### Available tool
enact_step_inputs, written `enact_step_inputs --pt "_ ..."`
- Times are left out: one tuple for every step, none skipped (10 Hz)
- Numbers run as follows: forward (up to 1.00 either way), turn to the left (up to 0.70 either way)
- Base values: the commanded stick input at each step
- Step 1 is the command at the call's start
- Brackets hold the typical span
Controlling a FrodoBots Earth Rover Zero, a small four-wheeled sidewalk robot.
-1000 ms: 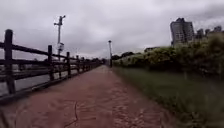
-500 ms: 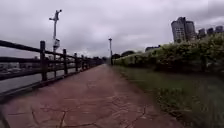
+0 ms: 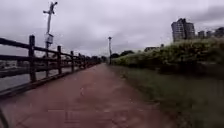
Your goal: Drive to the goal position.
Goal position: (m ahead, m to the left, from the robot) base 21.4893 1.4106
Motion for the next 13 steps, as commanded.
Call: enact_step_inputs --pt "1.0 0.0" --pt "1.0 0.0" --pt "1.0 0.0" --pt "1.0 0.0" --pt "1.0 0.0" --pt "1.0 0.0" --pt "1.0 0.0" --pt "1.0 0.0" --pt "1.0 0.0" --pt "1.0 0.0" --pt "1.0 0.0" --pt "1.0 0.17" --pt "1.0 0.39"
